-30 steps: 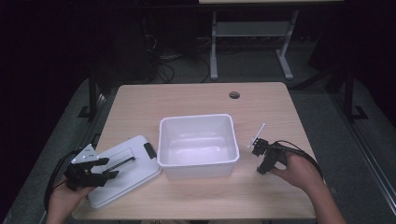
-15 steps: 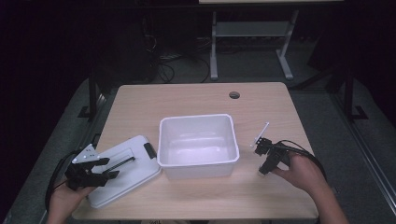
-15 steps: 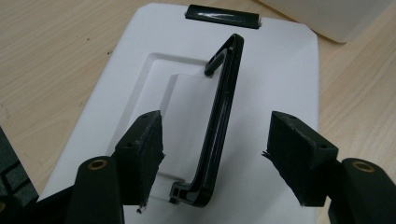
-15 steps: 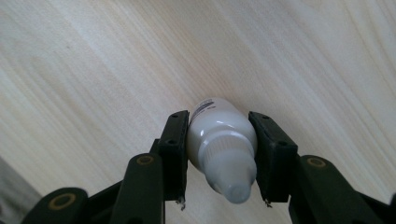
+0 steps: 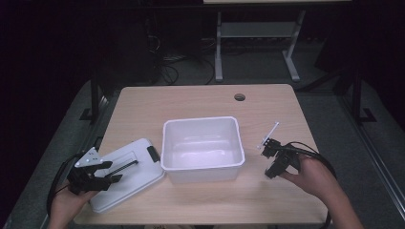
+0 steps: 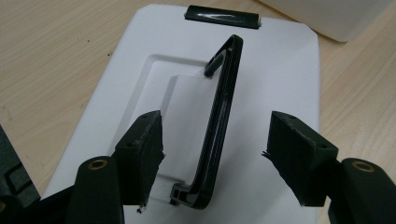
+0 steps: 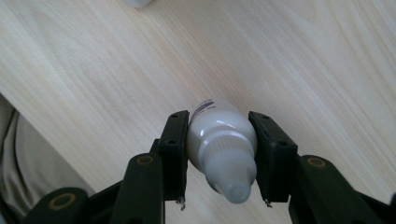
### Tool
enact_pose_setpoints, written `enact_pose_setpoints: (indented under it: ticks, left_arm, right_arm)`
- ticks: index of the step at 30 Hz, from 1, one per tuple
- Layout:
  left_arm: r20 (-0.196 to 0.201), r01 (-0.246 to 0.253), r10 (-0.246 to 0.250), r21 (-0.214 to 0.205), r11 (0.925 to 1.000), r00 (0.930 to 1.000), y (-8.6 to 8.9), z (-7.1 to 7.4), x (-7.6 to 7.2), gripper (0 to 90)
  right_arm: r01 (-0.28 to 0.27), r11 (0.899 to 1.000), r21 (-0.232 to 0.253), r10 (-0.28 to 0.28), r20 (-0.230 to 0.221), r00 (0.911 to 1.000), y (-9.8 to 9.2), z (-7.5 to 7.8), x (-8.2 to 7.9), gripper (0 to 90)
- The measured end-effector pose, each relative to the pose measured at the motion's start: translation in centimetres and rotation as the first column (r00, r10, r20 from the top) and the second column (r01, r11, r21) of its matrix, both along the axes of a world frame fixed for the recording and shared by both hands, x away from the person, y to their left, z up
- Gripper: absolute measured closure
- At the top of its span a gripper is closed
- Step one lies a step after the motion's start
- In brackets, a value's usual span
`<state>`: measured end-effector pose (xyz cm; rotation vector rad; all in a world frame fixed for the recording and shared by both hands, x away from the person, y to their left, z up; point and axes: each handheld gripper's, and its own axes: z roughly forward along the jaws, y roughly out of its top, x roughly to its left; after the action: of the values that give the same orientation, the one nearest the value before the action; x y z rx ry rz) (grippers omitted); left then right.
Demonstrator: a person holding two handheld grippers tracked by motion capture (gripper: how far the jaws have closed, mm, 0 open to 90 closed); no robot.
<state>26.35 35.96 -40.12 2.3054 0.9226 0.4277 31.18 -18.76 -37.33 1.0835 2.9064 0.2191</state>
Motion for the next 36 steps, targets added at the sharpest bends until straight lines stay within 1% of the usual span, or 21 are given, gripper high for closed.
enact_pose_setpoints:
  ticks: [2, 4, 7, 8, 11, 21, 23, 27, 34, 36]
  left_arm:
    - [0.001, 0.0, 0.0, -0.005, 1.0, 1.0, 0.0, 0.0, 0.0, 35.1]
    - [0.004, -0.001, 0.001, -0.004, 1.0, 1.0, 0.0, -0.1, 0.0, 35.1]
    - [0.006, -0.002, 0.002, -0.007, 1.0, 1.0, 0.0, -0.1, 0.0, 35.1]
    - [0.005, -0.003, 0.003, -0.01, 0.9999, 1.0, 0.0, -0.1, 0.1, 35.1]
    - [0.0, -0.003, 0.003, -0.007, 1.0, 1.0, 0.0, -0.1, 0.1, 35.1]
    - [0.0, 0.002, -0.002, -0.018, 0.9998, 1.0, 0.0, -0.2, 0.1, 35.1]
    - [-0.001, 0.005, -0.005, -0.02, 0.9998, 1.0, 0.0, -0.1, 0.1, 35.1]
    - [0.0, 0.007, -0.007, -0.021, 0.9998, 1.0, -0.1, -0.1, 0.1, 35.1]
    - [0.003, -0.001, 0.001, -0.027, 0.9996, 1.0, 0.1, 0.0, 0.0, 35.0]
    - [0.003, -0.003, 0.003, -0.022, 0.9997, 1.0, 0.1, 0.0, 0.0, 34.9]
  right_arm:
    - [-0.011, 1.0, -0.001, 0.011, 0.006, 0.9999, 0.1, 0.5, -0.2, 59.5]
    - [-0.012, 1.0, 0.004, 0.012, -0.001, 0.9999, 0.2, 0.8, -0.3, 59.5]
    - [-0.027, 1.0, 0.006, 0.027, 0.006, 0.9996, 0.5, 1.5, -0.4, 59.6]
    - [-0.024, 1.0, 0.007, 0.023, 0.005, 0.9997, 0.6, 1.6, -0.5, 59.6]
    - [-0.039, 0.999, 0.008, 0.039, 0.021, 0.999, 1.0, 2.4, -0.6, 59.6]
    - [-0.043, 0.999, 0.023, 0.042, 0.026, 0.9988, 1.1, 4.3, -0.9, 59.5]
    - [-0.053, 0.998, 0.017, 0.052, 0.033, 0.9981, 1.2, 4.7, -1.0, 59.6]
    - [-0.054, 0.998, 0.017, 0.054, 0.036, 0.9979, 1.2, 5.6, -1.0, 59.6]
    - [-0.066, 0.998, 0.009, 0.066, 0.041, 0.997, 1.7, 7.1, -1.1, 59.5]
    - [-0.07, 0.998, 0.005, 0.07, 0.044, 0.9966, 1.9, 7.5, -1.1, 59.6]
